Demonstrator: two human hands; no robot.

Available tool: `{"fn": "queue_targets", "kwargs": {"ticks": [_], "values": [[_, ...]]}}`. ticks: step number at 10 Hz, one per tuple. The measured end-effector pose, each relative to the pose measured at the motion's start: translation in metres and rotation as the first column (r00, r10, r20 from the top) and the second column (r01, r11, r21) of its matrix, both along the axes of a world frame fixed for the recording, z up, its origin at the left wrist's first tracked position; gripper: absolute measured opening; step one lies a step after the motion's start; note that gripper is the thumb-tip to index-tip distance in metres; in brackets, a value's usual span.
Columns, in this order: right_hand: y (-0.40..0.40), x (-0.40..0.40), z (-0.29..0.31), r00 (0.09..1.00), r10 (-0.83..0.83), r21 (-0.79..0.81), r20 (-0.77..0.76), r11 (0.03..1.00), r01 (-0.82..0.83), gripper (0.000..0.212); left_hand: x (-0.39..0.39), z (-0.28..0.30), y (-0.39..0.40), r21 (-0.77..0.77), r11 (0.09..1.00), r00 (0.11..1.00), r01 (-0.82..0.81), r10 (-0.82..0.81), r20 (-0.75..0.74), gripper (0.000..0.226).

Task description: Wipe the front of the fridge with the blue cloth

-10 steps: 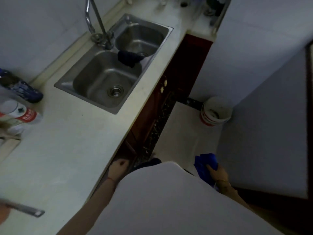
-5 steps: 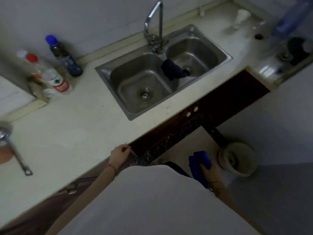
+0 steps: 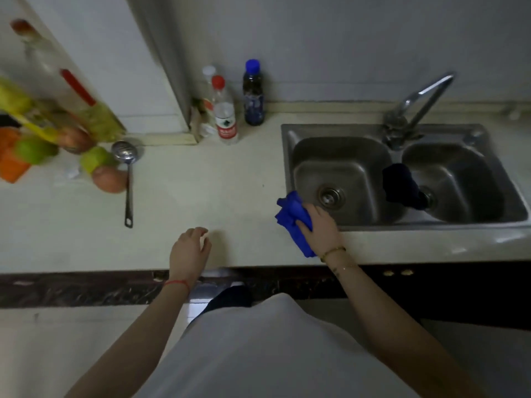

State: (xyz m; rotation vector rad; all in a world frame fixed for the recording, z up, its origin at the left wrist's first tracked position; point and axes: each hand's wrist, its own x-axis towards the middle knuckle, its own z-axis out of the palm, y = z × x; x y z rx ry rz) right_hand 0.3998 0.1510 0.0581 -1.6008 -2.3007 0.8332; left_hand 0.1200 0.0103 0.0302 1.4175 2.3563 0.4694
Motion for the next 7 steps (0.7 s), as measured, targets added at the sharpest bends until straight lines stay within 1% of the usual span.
{"fn": "queue_targets", "kwargs": {"ticks": [1, 2, 3, 4, 5, 6, 7], "values": [[0.033, -0.060, -0.011, 0.987, 0.150, 0.053, 0.051, 0.987, -0.153, 0.040, -0.029, -0.006, 0.007, -0.051, 0.999, 0.996, 0.017, -0.022, -0.089, 0.029], [0.056, -0.110, -0.025, 0.959, 0.244, 0.063, 0.145, 0.965, -0.255, 0.042, -0.052, -0.013, 0.013, -0.113, 0.991, 0.986, 0.065, -0.081, -0.143, 0.029], [0.067, -0.136, -0.042, 0.939, 0.265, 0.037, 0.220, 0.959, -0.280, 0.044, -0.068, -0.020, 0.019, -0.141, 0.983, 0.978, 0.116, -0.138, -0.154, 0.032], [0.065, -0.141, -0.048, 0.954, 0.234, -0.009, 0.186, 0.972, -0.236, 0.046, -0.079, -0.023, 0.024, -0.168, 0.973, 0.970, 0.159, -0.185, -0.157, 0.032], [0.063, -0.131, -0.049, 0.973, 0.213, -0.027, 0.085, 0.977, -0.211, 0.048, -0.086, -0.031, 0.027, -0.205, 0.962, 0.968, 0.178, -0.209, -0.142, 0.030], [0.053, -0.119, -0.030, 0.991, 0.134, -0.030, 0.002, 0.991, -0.133, 0.046, -0.085, -0.031, 0.027, -0.229, 0.961, 0.980, 0.153, -0.178, -0.093, 0.031], [0.054, -0.102, -0.005, 0.991, -0.063, -0.064, -0.116, 0.996, 0.056, 0.035, -0.089, -0.024, 0.039, -0.206, 0.973, 0.993, 0.102, -0.112, -0.037, 0.035]]}}
